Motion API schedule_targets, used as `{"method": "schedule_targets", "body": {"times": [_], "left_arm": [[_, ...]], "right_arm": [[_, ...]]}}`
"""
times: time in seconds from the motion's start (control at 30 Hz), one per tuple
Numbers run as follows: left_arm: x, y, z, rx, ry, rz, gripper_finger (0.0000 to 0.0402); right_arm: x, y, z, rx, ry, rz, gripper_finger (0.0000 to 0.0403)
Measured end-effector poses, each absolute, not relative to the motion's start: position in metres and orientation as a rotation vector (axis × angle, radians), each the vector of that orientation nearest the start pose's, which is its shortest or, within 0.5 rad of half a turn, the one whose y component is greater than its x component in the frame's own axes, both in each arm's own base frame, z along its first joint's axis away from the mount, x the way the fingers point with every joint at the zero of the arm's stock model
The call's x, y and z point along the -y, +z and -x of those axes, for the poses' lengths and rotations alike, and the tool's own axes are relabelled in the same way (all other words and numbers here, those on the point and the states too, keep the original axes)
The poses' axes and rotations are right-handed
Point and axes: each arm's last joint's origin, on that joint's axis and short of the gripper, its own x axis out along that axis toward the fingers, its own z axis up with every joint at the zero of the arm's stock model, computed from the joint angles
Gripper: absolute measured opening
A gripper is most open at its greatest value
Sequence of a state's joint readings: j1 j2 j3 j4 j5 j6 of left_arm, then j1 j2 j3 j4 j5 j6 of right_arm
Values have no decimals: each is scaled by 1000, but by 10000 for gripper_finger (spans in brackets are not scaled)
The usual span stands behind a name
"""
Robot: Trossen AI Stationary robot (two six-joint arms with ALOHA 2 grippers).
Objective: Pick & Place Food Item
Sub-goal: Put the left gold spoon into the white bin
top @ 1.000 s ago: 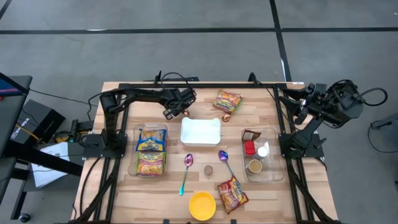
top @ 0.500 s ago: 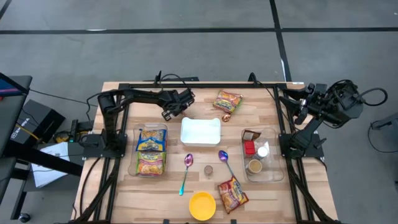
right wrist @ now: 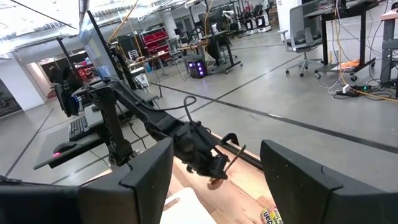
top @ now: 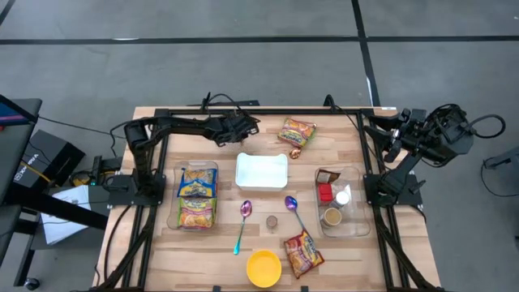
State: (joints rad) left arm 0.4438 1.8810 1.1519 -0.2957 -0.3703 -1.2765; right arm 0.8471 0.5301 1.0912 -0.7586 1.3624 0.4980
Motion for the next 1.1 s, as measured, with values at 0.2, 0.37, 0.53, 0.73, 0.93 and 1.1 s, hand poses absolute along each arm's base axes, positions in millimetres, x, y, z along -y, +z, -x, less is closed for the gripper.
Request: {"method": "schedule_targets", "body": {"times": [0.2,0.37,0.53,0.73,0.93,1.1], "left_arm": [[-170,188,-327,-446,1212,864,6],[-167,231,-329,-458,918,538,11],[-141,268,-332,-463,588,192,8],[-102,287,-331,-508,333,-95,9],[-60,274,-329,-693,83,-296,9],[-37,257,-325,-810,-65,-433,9]], "right_arm": [[-11,403,-48,35,-522,-299,235],[-11,402,-47,30,-523,-290,235],[-11,402,-47,27,-524,-283,235],[-11,401,-47,25,-524,-278,235],[-11,401,-47,25,-523,-279,235],[-11,401,-47,28,-524,-293,235]]}}
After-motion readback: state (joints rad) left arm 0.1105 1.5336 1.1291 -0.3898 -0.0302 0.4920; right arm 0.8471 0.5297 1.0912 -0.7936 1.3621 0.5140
